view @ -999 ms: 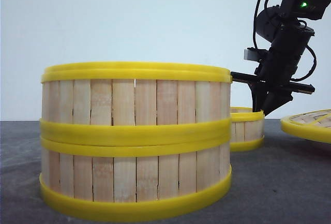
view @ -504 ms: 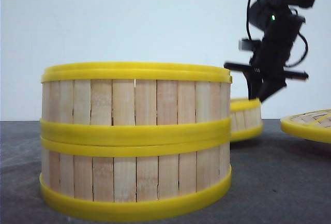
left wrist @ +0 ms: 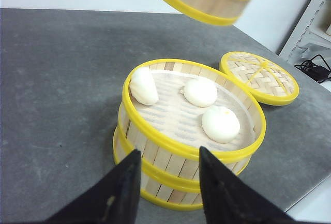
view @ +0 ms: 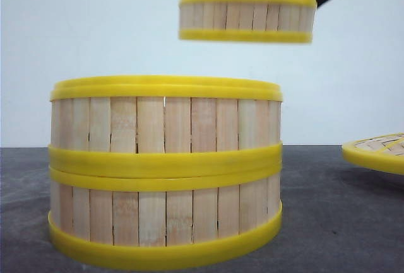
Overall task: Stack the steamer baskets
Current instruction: 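Carry the basket over the stack and lower it with the right gripper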
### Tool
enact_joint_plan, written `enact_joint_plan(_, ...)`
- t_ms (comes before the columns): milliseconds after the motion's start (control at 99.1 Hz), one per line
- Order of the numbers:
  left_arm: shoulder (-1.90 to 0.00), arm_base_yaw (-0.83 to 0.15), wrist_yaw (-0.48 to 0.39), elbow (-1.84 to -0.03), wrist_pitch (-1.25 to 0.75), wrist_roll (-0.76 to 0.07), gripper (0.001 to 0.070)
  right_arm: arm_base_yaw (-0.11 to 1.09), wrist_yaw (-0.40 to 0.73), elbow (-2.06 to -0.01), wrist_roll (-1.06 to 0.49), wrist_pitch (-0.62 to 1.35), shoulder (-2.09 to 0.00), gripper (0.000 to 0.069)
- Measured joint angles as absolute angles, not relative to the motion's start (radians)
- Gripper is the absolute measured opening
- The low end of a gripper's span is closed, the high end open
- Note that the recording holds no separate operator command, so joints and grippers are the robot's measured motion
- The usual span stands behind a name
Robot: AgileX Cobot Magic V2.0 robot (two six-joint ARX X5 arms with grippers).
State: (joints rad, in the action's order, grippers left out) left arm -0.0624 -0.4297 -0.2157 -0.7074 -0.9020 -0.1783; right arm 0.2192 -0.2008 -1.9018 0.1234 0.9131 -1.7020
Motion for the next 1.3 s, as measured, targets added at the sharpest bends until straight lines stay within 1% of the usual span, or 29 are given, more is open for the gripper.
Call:
enact_joint_plan(252, -0.062, -0.43, -0.216, -0.707, -0.903, -0.176, 0.0194, 0.337, -0.223, -1.902, 0.024, 1.065, -1.606, 0.0036)
enact_joint_plan(525, -0.062, -0.43, -0.233, -0.707, -0.902, -0.165, 0.0194, 0.482, -0.225, -1.881, 0.002, 1.079, -1.588, 0.0036)
enact_joint_plan(726, -0.062, -0.43, -0.239, -0.707, -0.902, -0.16, 0.0194, 0.556, -0.224, -1.781, 0.0, 1.028, -1.588, 0.0036)
enact_joint_plan(1080, -0.062, -0.43, -0.242, -0.707, -0.903, -0.157, 0.0194, 0.585, -0.215, -1.616, 0.007, 0.877, -1.588, 0.0036)
enact_joint_plan(1302, -0.062, -0.43, -0.242, -0.707, -0.903, -0.157, 0.0194, 0.585, -0.208, -1.519, 0.015, 0.851, -1.589, 0.0036)
